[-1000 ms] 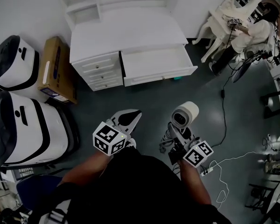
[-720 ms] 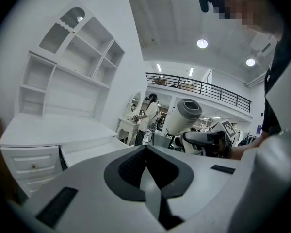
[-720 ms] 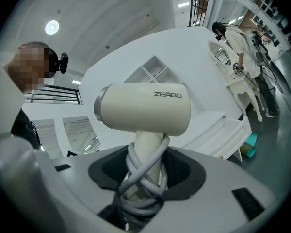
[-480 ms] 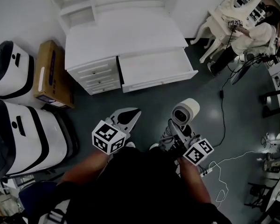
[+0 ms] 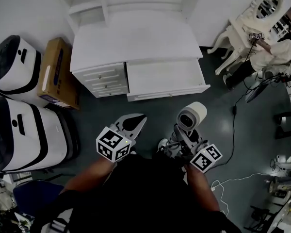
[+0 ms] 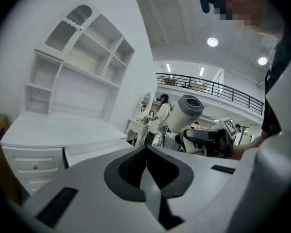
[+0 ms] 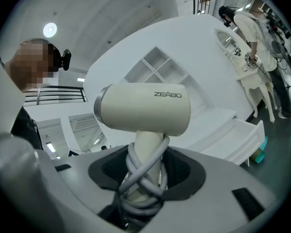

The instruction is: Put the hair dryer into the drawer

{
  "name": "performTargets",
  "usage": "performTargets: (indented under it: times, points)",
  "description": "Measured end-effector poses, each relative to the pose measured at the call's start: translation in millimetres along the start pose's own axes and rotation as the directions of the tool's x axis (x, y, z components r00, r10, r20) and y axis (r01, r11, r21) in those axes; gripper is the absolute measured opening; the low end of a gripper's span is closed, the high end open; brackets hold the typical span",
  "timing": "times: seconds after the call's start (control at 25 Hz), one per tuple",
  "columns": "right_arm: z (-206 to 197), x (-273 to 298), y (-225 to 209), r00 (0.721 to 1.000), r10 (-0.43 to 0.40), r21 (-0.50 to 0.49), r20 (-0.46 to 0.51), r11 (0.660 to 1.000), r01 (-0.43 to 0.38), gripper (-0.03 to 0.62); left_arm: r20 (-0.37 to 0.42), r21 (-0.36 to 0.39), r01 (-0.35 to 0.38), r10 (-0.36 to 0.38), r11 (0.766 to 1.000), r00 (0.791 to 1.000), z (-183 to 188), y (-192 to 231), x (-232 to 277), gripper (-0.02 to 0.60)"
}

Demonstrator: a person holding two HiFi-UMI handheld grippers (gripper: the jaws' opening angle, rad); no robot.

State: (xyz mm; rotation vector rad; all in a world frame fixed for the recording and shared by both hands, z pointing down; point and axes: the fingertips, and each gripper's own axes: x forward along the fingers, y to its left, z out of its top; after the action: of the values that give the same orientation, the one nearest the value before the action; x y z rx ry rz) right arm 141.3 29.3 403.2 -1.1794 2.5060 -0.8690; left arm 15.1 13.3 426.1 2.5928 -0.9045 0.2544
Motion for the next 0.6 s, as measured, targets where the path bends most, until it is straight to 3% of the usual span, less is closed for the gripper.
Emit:
performTargets:
  times: [0.36, 0.6]
  points:
    - [49.3, -0.8, -63.2, 0.996, 0.078, 0.013, -0.047, 0.997, -0.078, 0.216, -0.004, -0.018, -0.103, 0.103, 0.995, 0.995, 28.3, -11.2, 72.2, 0.009]
    - [54.4, -12.6, -102.5, 0.985, 0.124, 0.006, -0.119, 0.992, -0.124, 0.216, -0.035, -0.020, -0.156, 0.156, 0.988, 0.987, 19.3, -27.2, 108.9, 0.009]
